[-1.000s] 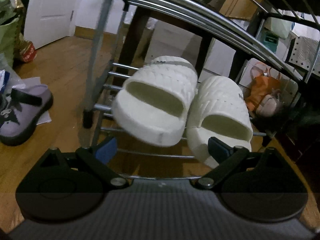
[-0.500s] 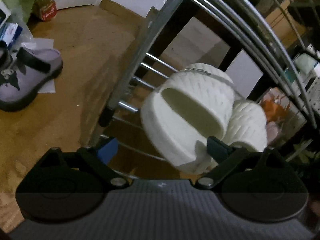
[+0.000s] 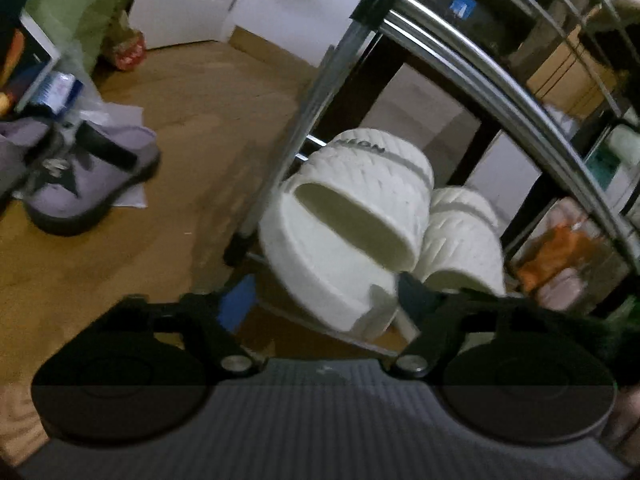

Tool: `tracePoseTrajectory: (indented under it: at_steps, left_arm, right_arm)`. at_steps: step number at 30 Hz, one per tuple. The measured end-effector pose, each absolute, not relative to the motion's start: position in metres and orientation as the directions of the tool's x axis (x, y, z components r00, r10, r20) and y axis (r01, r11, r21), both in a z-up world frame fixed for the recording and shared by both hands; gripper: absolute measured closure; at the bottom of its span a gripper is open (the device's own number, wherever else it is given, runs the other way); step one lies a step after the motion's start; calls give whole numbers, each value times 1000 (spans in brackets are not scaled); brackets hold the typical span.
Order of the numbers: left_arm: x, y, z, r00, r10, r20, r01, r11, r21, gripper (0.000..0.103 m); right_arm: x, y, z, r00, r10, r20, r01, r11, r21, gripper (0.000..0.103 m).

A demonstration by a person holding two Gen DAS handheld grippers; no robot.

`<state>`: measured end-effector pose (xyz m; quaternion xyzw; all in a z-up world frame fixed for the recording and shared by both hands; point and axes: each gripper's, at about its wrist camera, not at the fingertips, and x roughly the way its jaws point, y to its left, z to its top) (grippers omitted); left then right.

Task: Organize scattered shoes
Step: 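Push the slides onto the rack shelf with the left gripper while the right places another slide, then move both grippers to the white velcro sneakers on the floor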

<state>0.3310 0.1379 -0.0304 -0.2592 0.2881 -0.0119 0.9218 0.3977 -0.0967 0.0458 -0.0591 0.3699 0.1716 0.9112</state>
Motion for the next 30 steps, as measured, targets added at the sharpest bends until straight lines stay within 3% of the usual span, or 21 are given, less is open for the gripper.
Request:
tracePoseTrajectory:
  at_steps: [3,5,9,15,20,24,25,26,28,30]
  left_arm:
    - [305,134,-20,812,-202,-548,-99,877,-469,8]
    - [279,126,-17,793,-264,-549,-34,881,-473,1]
    - [225,107,-33,743,-354,-568,59,880,-471,0]
    - [167,55,-67,627,-457,-631,120,857,-501,0]
    - [139,8,-80,567,-497,-657,198,856,-477,0]
    - [131,-7,-87,544,-490,-681,227,867,-443,0]
    - [129,-6,-89,547,-482,-684,222,872,-436,0]
    - [127,-4,-89,558,-470,-684,209,877,-433,0]
    - [121,4,-87,596,-441,-671,165,885,-435,2]
    - [114,17,-77,654,-405,-639,129,892,-433,2]
  right_arm:
    - [380,-118,61,622,276,-733,-344,937,61,24]
    - [353,-142,76,570,296,-767,-341,934,107,24]
    - [260,-207,86,430,133,-893,-291,957,2,21]
    - [123,-348,30,297,-90,-951,30,996,-85,19]
    - [66,-450,-20,257,-12,-966,397,913,95,19]
    - [79,-460,-57,209,-19,-978,385,921,65,18]
    - [83,-451,-65,190,-29,-981,354,934,41,24]
    - [88,-443,-73,172,-39,-984,322,947,19,53]
    - [96,-425,-86,141,-96,-985,273,960,-54,76]
    - [105,-404,-89,134,-194,-972,257,954,-155,79]
